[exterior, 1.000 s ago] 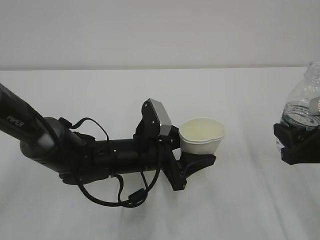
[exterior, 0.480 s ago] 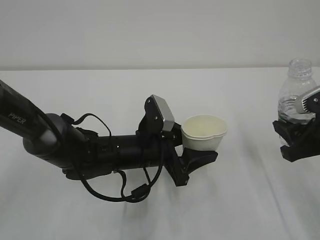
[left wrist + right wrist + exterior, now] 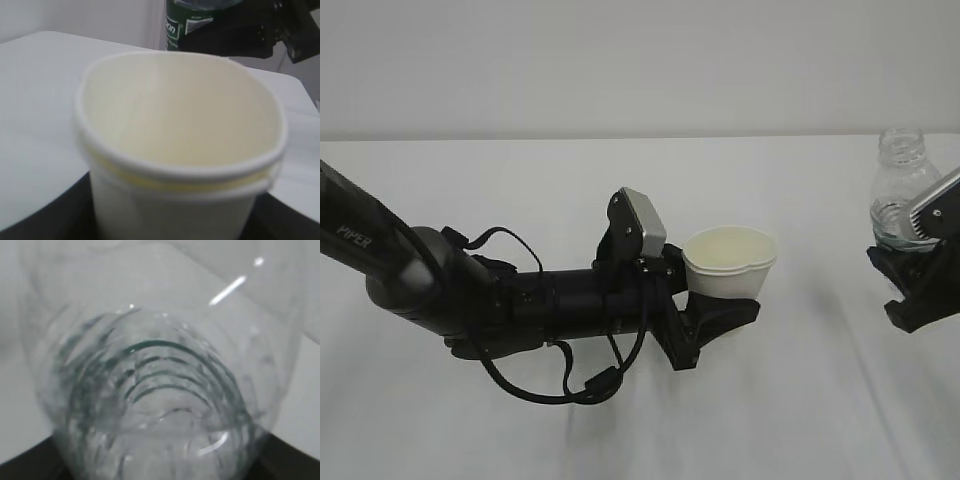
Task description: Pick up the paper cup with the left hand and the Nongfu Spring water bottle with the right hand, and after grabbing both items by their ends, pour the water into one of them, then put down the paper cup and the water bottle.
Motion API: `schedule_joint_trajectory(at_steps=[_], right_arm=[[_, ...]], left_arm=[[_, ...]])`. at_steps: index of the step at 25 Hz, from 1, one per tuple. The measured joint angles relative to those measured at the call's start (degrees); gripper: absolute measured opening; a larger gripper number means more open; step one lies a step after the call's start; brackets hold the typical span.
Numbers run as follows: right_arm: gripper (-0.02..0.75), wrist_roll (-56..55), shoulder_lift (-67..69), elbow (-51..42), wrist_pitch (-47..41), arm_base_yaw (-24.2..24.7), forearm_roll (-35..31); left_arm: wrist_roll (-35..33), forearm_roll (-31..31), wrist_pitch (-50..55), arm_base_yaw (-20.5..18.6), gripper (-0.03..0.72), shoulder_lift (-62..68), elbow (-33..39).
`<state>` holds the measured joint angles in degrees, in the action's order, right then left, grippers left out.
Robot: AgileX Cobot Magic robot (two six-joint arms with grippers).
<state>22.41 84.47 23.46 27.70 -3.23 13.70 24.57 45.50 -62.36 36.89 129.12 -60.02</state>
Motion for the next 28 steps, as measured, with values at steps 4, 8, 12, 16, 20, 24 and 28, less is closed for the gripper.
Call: schedule_joint_trajectory(at_steps=[4, 8, 12, 16, 20, 24, 28], right_arm=[[0.450, 5.2, 0.0, 0.1, -0.3, 0.0, -0.1], [0.450, 6.8, 0.0, 0.1, -0.3, 0.0, -0.3], [0.450, 9.1, 0.0, 0.1, -0.3, 0.0, -0.4], [0.450, 10.5, 0.0, 0.1, -0.3, 0.0, -0.4], [0.450, 14.2, 0.0, 0.1, -0.6, 0.0, -0.5], [0.450, 17.5, 0.0, 0.1, -0.8, 0.0, -0.8], [0.450, 23.0, 0.0, 0.1, -0.8, 0.0, -1.4]], left_arm=[[1.0, 0.7, -0.3, 0.0, 0.437, 0.0, 0.0], [1.7, 1.2, -0.4, 0.0, 0.437, 0.0, 0.0], [2.2, 2.5, -0.4, 1.0, 0.437, 0.0, -1.6], [2.5, 3.1, 0.3, 2.7, 0.437, 0.0, -3.2], [2.5, 3.2, 0.4, 3.1, 0.437, 0.0, -3.4], [2.5, 3.2, 0.5, 3.1, 0.437, 0.0, -3.4], [2.7, 3.2, 0.5, 3.1, 0.437, 0.0, -3.4]])
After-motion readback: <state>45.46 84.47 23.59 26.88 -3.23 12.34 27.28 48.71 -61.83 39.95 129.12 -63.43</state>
